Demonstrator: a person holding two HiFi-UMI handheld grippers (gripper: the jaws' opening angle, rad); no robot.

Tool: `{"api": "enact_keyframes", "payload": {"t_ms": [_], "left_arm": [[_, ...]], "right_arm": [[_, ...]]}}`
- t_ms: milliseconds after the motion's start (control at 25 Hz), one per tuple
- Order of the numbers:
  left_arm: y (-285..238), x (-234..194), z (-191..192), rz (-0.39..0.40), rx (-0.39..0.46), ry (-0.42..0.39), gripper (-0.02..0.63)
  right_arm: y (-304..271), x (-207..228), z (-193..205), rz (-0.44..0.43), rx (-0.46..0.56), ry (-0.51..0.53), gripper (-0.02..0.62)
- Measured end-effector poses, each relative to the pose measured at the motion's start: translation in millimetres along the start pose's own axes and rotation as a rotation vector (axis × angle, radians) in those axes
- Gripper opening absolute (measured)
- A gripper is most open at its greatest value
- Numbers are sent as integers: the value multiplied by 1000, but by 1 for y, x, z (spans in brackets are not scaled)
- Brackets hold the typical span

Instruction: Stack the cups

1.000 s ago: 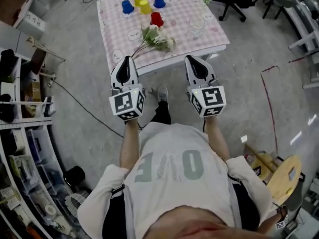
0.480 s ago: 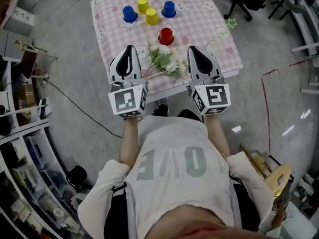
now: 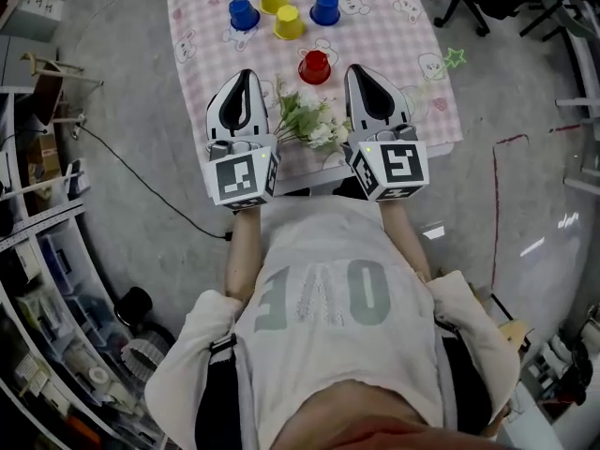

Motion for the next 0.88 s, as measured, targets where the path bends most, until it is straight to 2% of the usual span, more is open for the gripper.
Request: {"api": "enact_keyframes", "payload": {"t_ms": [120, 240, 400, 560, 640, 760, 840, 880], "left_arm": [[-7, 0, -1, -54, -21, 7, 28], [-16, 5, -5, -75, -47, -6, 28], [-30, 8, -9, -113, -53, -10, 28], [-39, 12, -9, -108, -59, -24, 28], [-46, 17, -12, -64, -55, -31, 29], [-60, 29, -14, 50, -46, -39, 42], [-72, 39, -11, 138, -60, -43, 177], [-77, 44, -8, 177, -75, -42, 215]], "right_arm": [[-10, 4, -8, -58, -31, 14, 29], [-18, 14, -14, -98, -65, 10, 29], [-28, 28, -17, -121, -89, 4, 29], [-32, 38, -23, -128, -91, -15, 29], [-32, 42, -24, -128, -96, -16, 29], [-31, 47, -25, -128, -99, -9, 29], [-30, 50, -25, -126, -100, -3, 29], [-29, 51, -24, -123, -101, -1, 29]]}}
Point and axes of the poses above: the fingertips, and each gripper's own axes: y backward along the fingers, x to its right, z out of its underside, the point moved 6 cm from there along y, backward along the fingers, and after that the axes turned 15 degrees about -y, right-handed, at the moved point
